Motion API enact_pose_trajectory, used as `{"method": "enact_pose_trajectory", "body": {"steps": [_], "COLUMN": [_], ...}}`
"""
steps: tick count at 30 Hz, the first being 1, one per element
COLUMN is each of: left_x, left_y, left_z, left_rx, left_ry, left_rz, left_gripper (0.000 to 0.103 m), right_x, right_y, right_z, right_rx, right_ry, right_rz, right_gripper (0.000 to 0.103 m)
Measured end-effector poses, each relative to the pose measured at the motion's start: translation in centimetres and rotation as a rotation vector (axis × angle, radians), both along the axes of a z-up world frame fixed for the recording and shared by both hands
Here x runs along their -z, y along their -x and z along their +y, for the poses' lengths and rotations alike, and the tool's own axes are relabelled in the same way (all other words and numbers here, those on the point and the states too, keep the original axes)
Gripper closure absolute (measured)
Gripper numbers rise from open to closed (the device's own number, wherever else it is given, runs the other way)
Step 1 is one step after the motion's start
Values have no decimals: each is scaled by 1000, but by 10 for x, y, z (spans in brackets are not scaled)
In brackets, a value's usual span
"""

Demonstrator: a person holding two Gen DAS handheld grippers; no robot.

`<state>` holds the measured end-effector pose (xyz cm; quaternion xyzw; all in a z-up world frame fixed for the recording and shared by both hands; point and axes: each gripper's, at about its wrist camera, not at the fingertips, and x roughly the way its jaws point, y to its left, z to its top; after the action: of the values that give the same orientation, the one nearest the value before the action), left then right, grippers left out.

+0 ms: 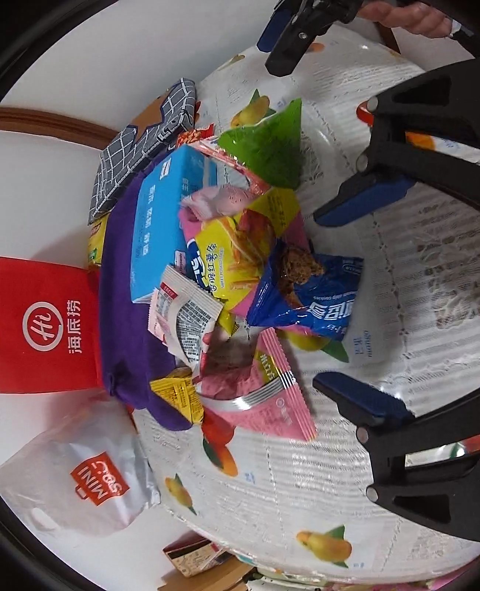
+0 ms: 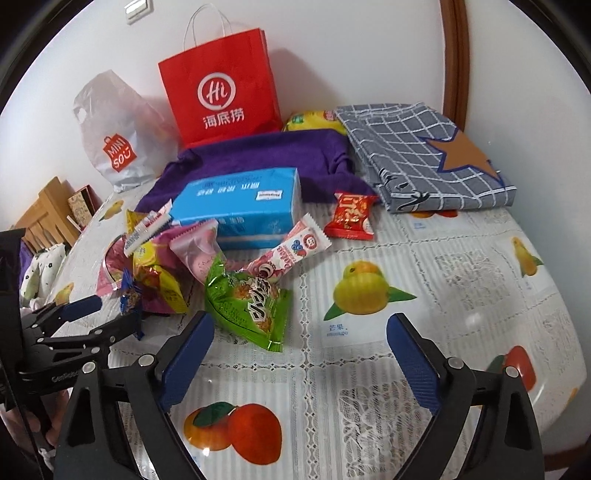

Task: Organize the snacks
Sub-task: 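Grasp the blue chip bag with the left tool while the right tool grasps the green chip bag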

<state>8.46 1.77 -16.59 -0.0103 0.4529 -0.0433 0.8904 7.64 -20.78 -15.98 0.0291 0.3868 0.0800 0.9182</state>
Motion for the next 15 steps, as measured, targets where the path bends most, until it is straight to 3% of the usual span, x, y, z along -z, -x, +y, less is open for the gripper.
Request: {"method": "enact_pose_trajectory", "body": {"steps": [2,8,15], "left_x": [4,12,10], "left_y": [-3,-11,-12], "left_z": [-1,-4,10], "left_rx": [13,40,24], "left_ry": [3,0,20], "left_rz": [0,6,4], "left_gripper": [30,57,58], "right_x": [4,10,21], "right_y": [-3,-14,-32], "right_z": [4,22,47], "right_rx": [-12,-93,-162], "right_ry": [11,-5,29], "right_rz": [-3,-9,6], "right_gripper": [11,12,12]}}
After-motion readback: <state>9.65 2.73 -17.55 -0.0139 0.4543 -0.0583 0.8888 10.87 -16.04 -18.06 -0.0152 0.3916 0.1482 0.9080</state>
